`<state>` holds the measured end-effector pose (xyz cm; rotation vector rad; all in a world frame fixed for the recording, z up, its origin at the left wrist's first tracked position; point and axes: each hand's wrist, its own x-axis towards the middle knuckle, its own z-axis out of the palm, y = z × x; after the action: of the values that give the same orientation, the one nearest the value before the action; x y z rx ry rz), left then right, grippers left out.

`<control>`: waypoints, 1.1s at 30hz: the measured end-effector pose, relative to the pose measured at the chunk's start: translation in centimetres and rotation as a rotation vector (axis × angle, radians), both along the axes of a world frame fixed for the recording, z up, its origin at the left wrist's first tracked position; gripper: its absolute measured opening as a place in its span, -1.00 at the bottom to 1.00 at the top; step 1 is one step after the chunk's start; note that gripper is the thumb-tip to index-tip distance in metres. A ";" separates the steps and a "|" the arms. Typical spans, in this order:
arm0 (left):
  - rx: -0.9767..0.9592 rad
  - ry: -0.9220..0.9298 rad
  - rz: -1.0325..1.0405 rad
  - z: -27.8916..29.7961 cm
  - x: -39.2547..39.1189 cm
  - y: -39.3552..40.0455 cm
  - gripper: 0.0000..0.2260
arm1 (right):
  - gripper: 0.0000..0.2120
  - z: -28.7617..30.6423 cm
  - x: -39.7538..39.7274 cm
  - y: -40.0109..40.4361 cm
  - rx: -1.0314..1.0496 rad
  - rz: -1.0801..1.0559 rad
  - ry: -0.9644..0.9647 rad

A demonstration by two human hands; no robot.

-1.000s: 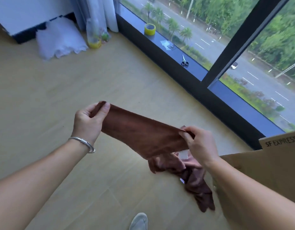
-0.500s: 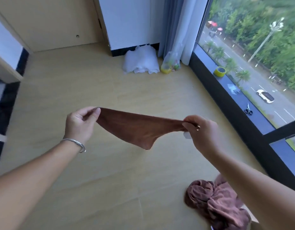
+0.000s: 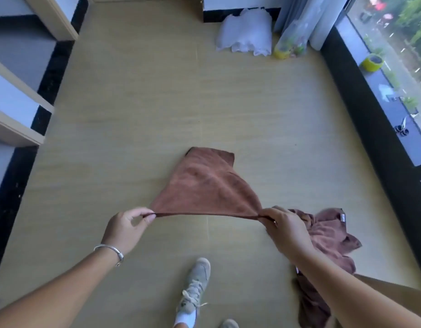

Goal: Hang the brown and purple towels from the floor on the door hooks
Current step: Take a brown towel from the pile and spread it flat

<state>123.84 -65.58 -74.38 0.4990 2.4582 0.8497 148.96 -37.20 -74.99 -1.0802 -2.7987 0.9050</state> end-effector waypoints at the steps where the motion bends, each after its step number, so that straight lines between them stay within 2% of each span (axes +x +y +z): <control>1: -0.023 -0.019 0.004 -1.9 1.8 -1.5 -0.74 | -0.95 -1.6 1.5 -1.5 -0.011 0.020 -0.024; 5: -0.214 -0.118 -0.032 -9.4 8.6 -7.8 -0.93 | -0.96 -8.0 8.1 -7.9 -0.123 0.055 -0.152; 10: -0.366 -0.210 -0.134 -16.3 14.1 -14.5 -0.94 | -0.97 -14.6 14.5 -14.5 -0.217 0.083 -0.292; 16: -0.384 -0.245 -0.212 -22.1 14.7 -17.0 -0.85 | -0.92 -20.5 15.9 -18.0 -0.244 0.028 -0.328; 21: -0.158 -0.190 -0.151 -27.3 11.9 -13.7 -0.93 | -0.94 -25.4 13.1 -16.2 -0.160 -0.122 -0.213; 27: 0.078 -0.006 -0.049 -33.5 4.9 -3.6 -0.94 | -0.91 -30.8 5.7 -8.0 0.009 -0.233 0.000; 29: 0.079 -0.002 -0.040 -36.1 1.9 0.0 -0.94 | -0.89 -33.2 2.8 -4.6 0.060 -0.235 0.026; 33: -0.058 0.036 -0.147 -43.0 -3.3 6.3 -0.92 | -0.87 -40.0 -2.2 1.6 0.119 -0.228 0.009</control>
<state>120.58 -59.31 -117.35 0.6703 2.4361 0.7142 146.73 -35.59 -115.01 -1.3363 -2.6121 0.7091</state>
